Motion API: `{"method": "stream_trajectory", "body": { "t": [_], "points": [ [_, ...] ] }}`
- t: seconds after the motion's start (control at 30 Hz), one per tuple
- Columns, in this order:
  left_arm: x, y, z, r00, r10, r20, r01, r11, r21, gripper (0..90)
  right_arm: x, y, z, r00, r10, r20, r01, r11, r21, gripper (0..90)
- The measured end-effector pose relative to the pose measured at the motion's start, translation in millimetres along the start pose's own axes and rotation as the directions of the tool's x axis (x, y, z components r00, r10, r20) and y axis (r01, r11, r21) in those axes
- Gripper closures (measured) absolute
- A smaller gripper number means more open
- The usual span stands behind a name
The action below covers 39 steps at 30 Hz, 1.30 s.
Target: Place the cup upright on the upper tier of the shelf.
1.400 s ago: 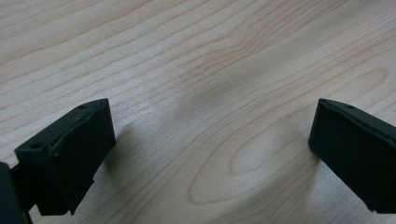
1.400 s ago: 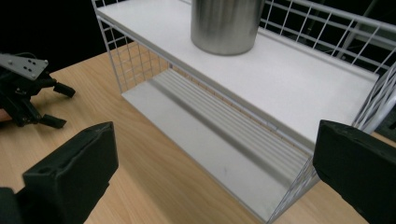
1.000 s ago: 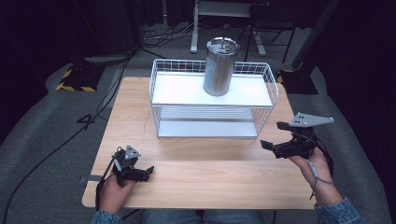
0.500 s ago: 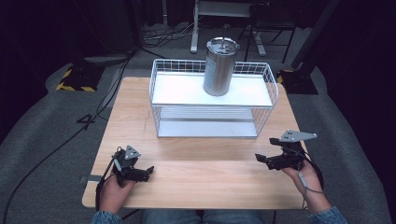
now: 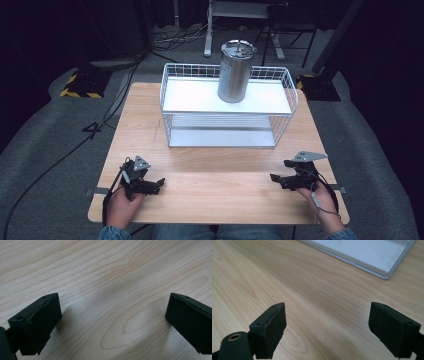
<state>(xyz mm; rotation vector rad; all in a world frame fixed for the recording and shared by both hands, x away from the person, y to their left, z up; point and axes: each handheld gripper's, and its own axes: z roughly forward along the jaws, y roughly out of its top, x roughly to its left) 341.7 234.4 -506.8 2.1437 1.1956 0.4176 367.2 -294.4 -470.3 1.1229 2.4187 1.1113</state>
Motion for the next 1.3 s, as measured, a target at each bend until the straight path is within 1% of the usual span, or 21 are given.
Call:
{"method": "stream_trajectory", "body": {
  "t": [0.13,0.27,0.47,0.73,0.8,0.87,0.9,0.97,1.3],
  "points": [
    [0.0,-0.1,0.2,1.0,-0.001,0.0,0.001,1.0,-0.002,0.9,-0.6,-11.5,7.5,0.9999,0.013,0.011,-0.013,0.9998,0.015,15.7],
    [-0.1,-0.1,0.2,1.0,-0.001,0.0,0.001,1.0,-0.002,0.9,-1.0,-18.1,10.6,0.9995,0.024,0.021,-0.025,0.9995,0.018,15.7],
    [-0.1,-0.1,0.2,1.0,-0.001,0.0,0.001,1.0,-0.003,0.9,0.3,-23.8,13.6,0.9995,0.011,0.029,-0.012,0.9993,0.036,15.7],
    [-0.1,-0.1,0.2,1.0,-0.001,0.0,0.001,1.0,-0.003,0.9,2.8,-27.1,15.3,0.9989,-0.013,0.046,0.012,0.9994,0.032,15.9],
    [-0.1,0.0,0.0,1.0,0.0,0.0,0.0,1.0,-0.001,0.9,3.5,-27.9,15.7,0.998,-0.027,0.056,0.025,0.9992,0.031,15.8],
    [0.0,0.0,0.0,1.0,0.0,0.0,0.0,1.0,0.0,0.9,5.0,-29.1,16.5,0.996,-0.05,0.074,0.048,0.9984,0.03,15.2],
    [0.0,0.0,0.0,1.0,0.0,0.0,0.0,1.0,-0.001,0.9,5.6,-30.0,17.1,0.9954,-0.053,0.08,0.052,0.9984,0.022,14.5],
    [-0.1,0.0,0.0,1.0,0.0,0.0,0.0,1.0,0.0,0.9,6.2,-31.9,18.1,0.9954,-0.047,0.084,0.046,0.9989,0.003,13.2],
    [0.0,-0.1,0.0,1.0,0.001,0.0,-0.001,1.0,0.0,0.9,6.2,-32.0,18.2,0.9953,-0.047,0.084,0.047,0.9989,0.003,12.8]
  ]
}}
